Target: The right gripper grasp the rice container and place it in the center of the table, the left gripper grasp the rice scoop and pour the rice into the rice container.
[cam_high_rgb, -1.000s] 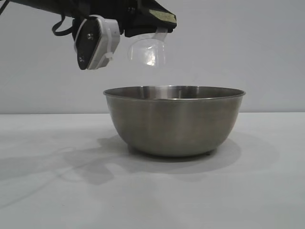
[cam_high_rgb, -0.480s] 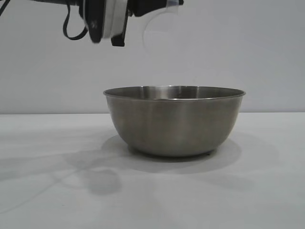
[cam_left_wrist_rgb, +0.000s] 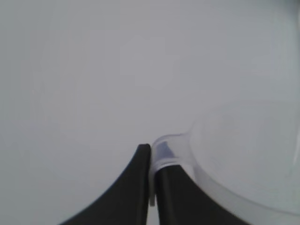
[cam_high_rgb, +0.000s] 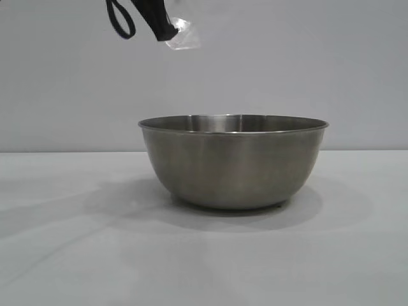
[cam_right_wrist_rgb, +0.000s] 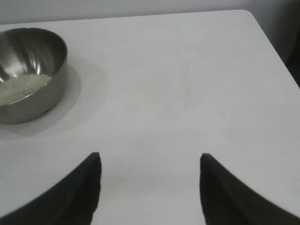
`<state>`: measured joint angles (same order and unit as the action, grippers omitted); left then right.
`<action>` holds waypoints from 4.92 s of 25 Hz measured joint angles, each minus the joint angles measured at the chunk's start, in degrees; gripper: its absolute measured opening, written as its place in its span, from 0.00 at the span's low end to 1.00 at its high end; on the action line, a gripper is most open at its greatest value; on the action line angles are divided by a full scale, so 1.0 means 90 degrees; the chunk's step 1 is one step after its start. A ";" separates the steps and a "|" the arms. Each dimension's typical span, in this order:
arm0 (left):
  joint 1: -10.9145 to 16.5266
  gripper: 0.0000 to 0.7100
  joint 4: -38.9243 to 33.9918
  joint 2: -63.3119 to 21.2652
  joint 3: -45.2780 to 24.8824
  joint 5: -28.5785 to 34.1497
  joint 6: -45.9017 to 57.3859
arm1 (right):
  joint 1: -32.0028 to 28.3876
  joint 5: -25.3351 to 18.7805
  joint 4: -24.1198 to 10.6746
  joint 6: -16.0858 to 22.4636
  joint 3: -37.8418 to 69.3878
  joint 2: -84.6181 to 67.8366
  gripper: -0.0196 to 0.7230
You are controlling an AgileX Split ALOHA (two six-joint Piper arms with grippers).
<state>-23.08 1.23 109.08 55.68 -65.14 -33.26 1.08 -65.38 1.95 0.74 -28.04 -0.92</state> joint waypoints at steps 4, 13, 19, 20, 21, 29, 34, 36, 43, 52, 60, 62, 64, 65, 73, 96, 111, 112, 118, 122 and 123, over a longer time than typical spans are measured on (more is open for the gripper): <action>0.0000 0.00 0.0771 0.0000 -0.0429 0.0000 0.0319 | 0.0000 0.0000 0.0000 0.0000 0.0000 0.0000 0.55; 0.0000 0.00 0.1889 0.0000 -0.1490 0.0000 0.1388 | 0.0000 0.0000 0.0000 0.0000 0.0000 0.0000 0.55; 0.0000 0.00 0.2065 0.0000 -0.1980 0.0000 0.1828 | 0.0000 0.0000 0.0000 0.0000 0.0000 0.0000 0.55; 0.0000 0.00 0.2130 0.0000 -0.2044 0.0000 0.1839 | 0.0000 0.0000 0.0000 0.0000 0.0000 0.0000 0.55; 0.0000 0.00 0.2164 0.0000 -0.2104 0.0000 0.1854 | 0.0000 0.0000 0.0000 0.0000 0.0000 0.0000 0.55; 0.0000 0.00 0.2241 0.0607 -0.2228 -0.0001 0.2232 | 0.0000 0.0000 0.0000 0.0000 0.0000 0.0000 0.55; 0.0000 0.00 0.2241 0.0988 -0.2228 -0.0001 0.2465 | 0.0000 0.0000 0.0000 0.0000 0.0000 0.0000 0.55; 0.0000 0.00 0.2241 0.1075 -0.2228 0.0009 0.2492 | 0.0000 0.0000 0.0000 0.0000 0.0000 0.0000 0.55; 0.0000 0.00 0.2163 0.1435 -0.2183 -0.0004 0.2558 | 0.0000 0.0000 0.0000 0.0000 0.0000 0.0000 0.55; 0.0000 0.07 0.2128 0.1545 -0.2126 -0.0113 0.2568 | 0.0000 0.0000 0.0000 0.0000 0.0000 0.0000 0.55; 0.0000 0.37 0.1979 0.1172 -0.2800 -0.0100 0.2568 | 0.0000 0.0000 0.0000 0.0000 0.0000 0.0000 0.55; 0.0000 0.41 0.1864 0.1005 -0.3047 -0.0100 0.2568 | 0.0000 0.0000 0.0000 0.0000 0.0000 0.0000 0.55; 0.0000 0.41 0.1766 0.0832 -0.3283 -0.0100 0.2568 | 0.0000 0.0000 0.0000 0.0000 0.0000 0.0000 0.55; 0.0000 0.41 0.1739 0.0736 -0.3418 -0.0100 0.2568 | 0.0000 0.0000 0.0000 0.0000 0.0000 0.0000 0.55; 0.0000 0.41 0.1546 -0.0045 -0.4444 -0.0100 0.2568 | 0.0000 0.0000 0.0000 0.0000 0.0000 0.0000 0.55; 0.0000 0.41 0.2531 -0.1017 -0.4382 0.2127 0.2250 | 0.0000 0.0000 0.0000 0.0000 0.0000 0.0000 0.55; 0.0000 0.41 0.2742 -0.2737 -0.2854 0.5747 0.1209 | 0.0000 0.0000 0.0000 0.0000 0.0000 0.0000 0.55; 0.0000 0.41 0.2742 -0.2963 -0.2843 0.5911 0.1162 | 0.0000 0.0000 0.0000 0.0000 0.0000 0.0000 0.55; 0.0000 0.70 0.2857 -0.3878 -0.2651 0.6983 0.1135 | 0.0000 0.0000 0.0000 0.0000 0.0000 0.0000 0.55; 0.0000 0.69 0.2948 -0.4407 -0.2505 0.7851 0.1135 | 0.0000 0.0000 0.0000 0.0000 0.0000 0.0000 0.55; 0.0000 0.75 0.2964 -0.4571 -0.2457 0.8098 0.1135 | 0.0000 0.0000 0.0000 0.0000 0.0000 0.0000 0.55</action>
<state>-23.08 27.90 67.94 33.57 7.74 -23.05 1.08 -65.38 1.95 0.74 -28.04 -0.92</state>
